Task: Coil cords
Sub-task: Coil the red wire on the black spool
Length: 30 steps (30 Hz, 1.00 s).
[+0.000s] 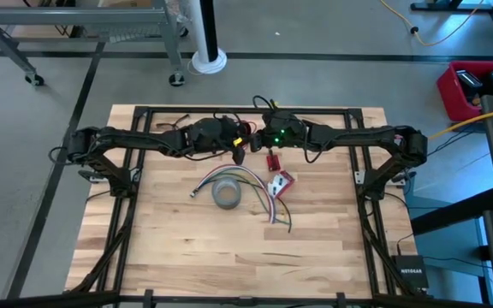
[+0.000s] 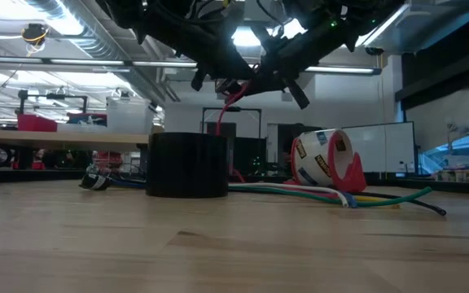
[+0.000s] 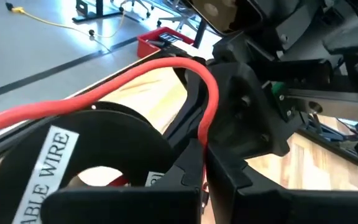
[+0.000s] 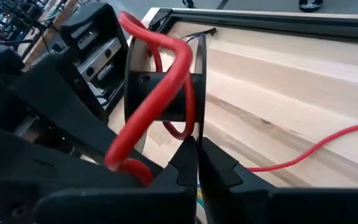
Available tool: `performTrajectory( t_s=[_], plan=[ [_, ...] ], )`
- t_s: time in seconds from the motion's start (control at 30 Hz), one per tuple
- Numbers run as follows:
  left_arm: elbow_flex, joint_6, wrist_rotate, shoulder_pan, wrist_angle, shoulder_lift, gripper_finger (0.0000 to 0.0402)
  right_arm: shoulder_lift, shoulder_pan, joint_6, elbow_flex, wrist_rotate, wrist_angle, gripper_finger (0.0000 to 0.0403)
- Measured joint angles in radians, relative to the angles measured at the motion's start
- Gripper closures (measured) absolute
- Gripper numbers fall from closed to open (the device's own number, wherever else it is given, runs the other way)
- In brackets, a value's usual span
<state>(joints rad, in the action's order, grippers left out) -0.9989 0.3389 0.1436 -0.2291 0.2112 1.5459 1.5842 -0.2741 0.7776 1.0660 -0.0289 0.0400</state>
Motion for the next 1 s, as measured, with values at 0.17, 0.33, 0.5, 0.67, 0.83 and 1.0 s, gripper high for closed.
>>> performTrajectory(
  t_s=[0.17, 0.33, 0.5, 0.67, 0.83, 1.0],
  plan=[
    [-0.001, -0.002, -0.003, 0.016, -0.026, -0.001, 0.0401, 0.001, 0.0, 0.0, 0.0, -0.002, 0.008, 0.0398],
    [-0.001, -0.001, -0.007, 0.024, -0.029, -0.001, 0.0401, 0.001, 0.0, 0.0, 0.0, -0.025, 0.016, 0.0398],
    [-0.001, -0.001, -0.014, 0.033, -0.03, -0.001, 0.0401, 0.001, 0.0, 0.0, 0.0, -0.056, 0.023, 0.0398],
    [-0.001, -0.011, -0.013, 0.037, -0.029, -0.001, 0.0401, 0.001, 0.0, 0.0, 0.0, -0.083, 0.022, 0.0398],
    [0.0, -0.014, -0.014, 0.038, -0.027, -0.001, 0.0401, 0.001, 0.0, 0.001, 0.0, -0.083, 0.02, 0.0398],
    [0.0, -0.014, -0.092, 0.039, -0.012, -0.001, 0.0401, 0.001, 0.0, 0.001, 0.0, -0.083, 0.02, 0.0398]
  ],
)
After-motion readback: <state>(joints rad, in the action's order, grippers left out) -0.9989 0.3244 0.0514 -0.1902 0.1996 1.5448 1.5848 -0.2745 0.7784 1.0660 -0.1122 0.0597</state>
